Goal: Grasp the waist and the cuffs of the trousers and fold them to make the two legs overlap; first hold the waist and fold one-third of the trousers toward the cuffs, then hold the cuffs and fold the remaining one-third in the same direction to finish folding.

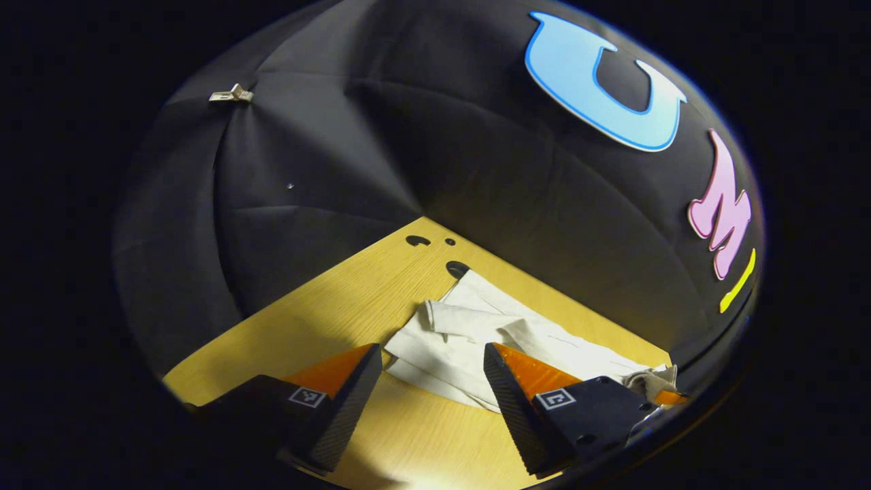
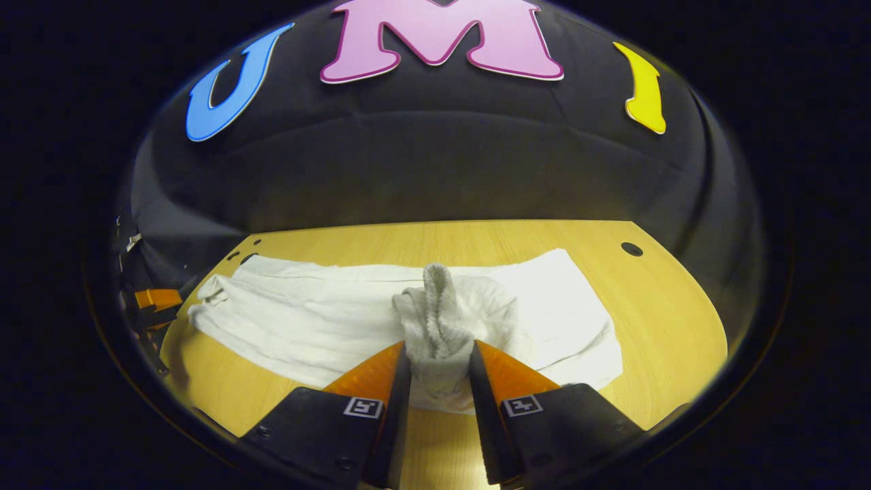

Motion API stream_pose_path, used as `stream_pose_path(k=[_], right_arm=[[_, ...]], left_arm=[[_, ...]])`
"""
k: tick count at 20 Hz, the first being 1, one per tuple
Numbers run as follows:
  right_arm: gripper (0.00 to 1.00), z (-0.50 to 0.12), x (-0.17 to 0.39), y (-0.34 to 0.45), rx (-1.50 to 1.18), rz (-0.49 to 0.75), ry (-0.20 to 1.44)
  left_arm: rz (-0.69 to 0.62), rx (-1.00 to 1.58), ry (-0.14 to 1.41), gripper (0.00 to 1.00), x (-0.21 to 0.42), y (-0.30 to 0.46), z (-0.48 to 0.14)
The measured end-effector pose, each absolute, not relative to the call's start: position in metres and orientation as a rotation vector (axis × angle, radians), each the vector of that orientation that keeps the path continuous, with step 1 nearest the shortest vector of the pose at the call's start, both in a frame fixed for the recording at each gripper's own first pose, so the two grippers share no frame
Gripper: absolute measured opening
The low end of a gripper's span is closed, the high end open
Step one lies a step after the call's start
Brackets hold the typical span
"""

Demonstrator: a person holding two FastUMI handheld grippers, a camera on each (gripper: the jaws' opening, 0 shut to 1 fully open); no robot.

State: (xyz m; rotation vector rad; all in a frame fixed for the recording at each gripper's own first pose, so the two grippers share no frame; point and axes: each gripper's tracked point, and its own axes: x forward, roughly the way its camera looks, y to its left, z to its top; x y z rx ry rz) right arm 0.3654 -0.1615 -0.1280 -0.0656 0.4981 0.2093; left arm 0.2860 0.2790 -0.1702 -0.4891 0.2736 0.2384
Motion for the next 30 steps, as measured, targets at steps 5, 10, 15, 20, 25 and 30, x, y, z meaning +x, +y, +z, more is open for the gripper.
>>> stream_pose_path(k=[5, 10, 15, 20, 25, 30], right_arm=[[1.00, -0.123, 0.314, -0.179, -0.132, 0.181, 0.550], [0.99, -0.105, 0.241, -0.218, -0.215, 0.152, 0.599], [0.99, -0.082, 0.197, -0.261, -0.263, 0.124, 0.612], [0.98, -0.036, 0.189, -0.280, -0.158, 0.117, 0.592], [0.98, -0.003, 0.189, -0.317, -0.105, 0.018, 0.524], [0.98, -0.013, 0.173, -0.334, -0.127, -0.006, 0.561]], left_arm=[[0.268, -0.413, 0.314, 0.96, 0.312, 0.285, -0.186], [0.320, -0.334, 0.391, 0.97, 0.323, 0.282, -0.206], [0.307, -0.125, 0.500, 0.97, 0.325, 0.274, -0.221], [0.299, -0.132, 0.498, 0.90, 0.325, 0.271, -0.221], [0.210, -0.072, 0.448, 0.97, 0.323, 0.262, -0.216], [0.223, -0.052, 0.442, 0.96, 0.328, 0.261, -0.216]])
